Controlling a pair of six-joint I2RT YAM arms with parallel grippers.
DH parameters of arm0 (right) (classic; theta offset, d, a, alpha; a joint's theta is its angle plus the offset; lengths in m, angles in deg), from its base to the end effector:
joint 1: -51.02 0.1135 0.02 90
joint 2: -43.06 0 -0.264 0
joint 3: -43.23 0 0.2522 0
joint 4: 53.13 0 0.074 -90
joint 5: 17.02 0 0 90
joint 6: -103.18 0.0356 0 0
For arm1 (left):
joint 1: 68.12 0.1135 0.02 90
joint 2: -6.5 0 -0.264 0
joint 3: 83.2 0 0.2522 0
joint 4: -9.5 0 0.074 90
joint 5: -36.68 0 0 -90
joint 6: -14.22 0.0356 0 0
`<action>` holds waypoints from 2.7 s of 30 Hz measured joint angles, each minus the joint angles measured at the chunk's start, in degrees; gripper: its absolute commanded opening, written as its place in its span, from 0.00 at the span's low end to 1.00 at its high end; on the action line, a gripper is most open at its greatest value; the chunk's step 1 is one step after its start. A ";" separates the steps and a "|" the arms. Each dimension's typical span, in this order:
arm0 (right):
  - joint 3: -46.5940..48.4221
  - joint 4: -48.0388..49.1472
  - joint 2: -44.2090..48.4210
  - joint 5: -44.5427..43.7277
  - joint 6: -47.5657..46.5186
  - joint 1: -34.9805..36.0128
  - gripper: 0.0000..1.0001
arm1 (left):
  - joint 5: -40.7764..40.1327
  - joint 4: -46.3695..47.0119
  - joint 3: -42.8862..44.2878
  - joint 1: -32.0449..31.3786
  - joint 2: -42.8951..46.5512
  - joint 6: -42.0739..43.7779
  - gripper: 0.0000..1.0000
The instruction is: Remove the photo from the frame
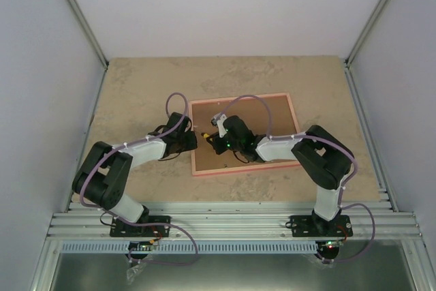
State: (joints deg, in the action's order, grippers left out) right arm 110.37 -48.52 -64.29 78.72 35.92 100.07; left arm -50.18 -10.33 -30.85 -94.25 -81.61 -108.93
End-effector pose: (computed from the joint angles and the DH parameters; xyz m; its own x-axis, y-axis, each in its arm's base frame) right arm 0.2466 0.2896 0.1390 -0.6630 -0.1772 -0.7274 -0.5948 0.7147 0.3680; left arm 0.2486 -0.1241 0.1396 -0.8758 -0.1785 -0.4484 -0.0136 0.9378 -0.3469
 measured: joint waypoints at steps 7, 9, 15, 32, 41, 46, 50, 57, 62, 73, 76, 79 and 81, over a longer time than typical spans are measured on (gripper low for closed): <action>0.24 1.46 -1.05 -0.79 1.16 0.26 0.01 | 0.09 0.50 -0.57 0.02 0.35 -0.07 0.10; 0.24 1.75 -1.07 -1.31 1.44 0.35 0.01 | 0.24 0.57 -0.79 0.02 0.55 -0.07 0.10; 0.24 2.80 -1.60 -3.63 2.69 0.87 0.01 | 0.63 0.66 -1.62 0.02 1.38 -0.07 0.09; 0.17 5.73 -3.06 -6.64 5.22 1.27 0.00 | 0.92 2.25 -3.56 -0.13 2.71 -1.51 0.10; -1.16 3.10 -0.59 -6.56 4.90 1.27 0.00 | 0.46 1.51 -4.61 -0.48 4.22 -2.97 0.11; -0.22 -0.28 0.17 -6.29 3.93 1.27 0.00 | 0.42 1.51 -4.61 -0.50 4.24 -3.37 0.11; 1.11 -3.63 0.72 -6.21 3.26 1.27 0.01 | 0.42 1.53 -4.66 -0.50 4.24 -3.74 0.11; 2.71 -7.78 1.38 -5.40 2.45 1.20 0.01 | 0.37 1.62 -4.74 -0.50 4.31 -4.17 0.11; 2.71 -9.92 2.58 -4.85 2.36 1.20 0.01 | 0.37 1.84 -4.92 -0.50 4.39 -4.31 0.11; 2.43 -12.61 4.48 -4.55 2.29 1.22 0.01 | 0.17 2.23 -5.40 -0.50 4.76 -4.85 0.12; 0.79 -13.40 6.99 -5.07 2.14 1.07 0.00 | -0.07 2.23 -5.81 -0.50 5.22 -5.22 0.12; -1.31 -13.57 10.58 -6.14 1.84 0.79 0.00 | -0.48 2.23 -6.38 -0.55 5.92 -5.99 0.12; -2.60 -13.57 12.87 -6.91 1.62 0.44 0.01 | -0.87 2.23 -7.21 -0.59 6.84 -7.02 0.12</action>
State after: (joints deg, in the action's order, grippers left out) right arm 107.77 -62.09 -51.41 71.81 37.54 100.51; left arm -51.06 -8.10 -38.06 -94.84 -74.77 -115.95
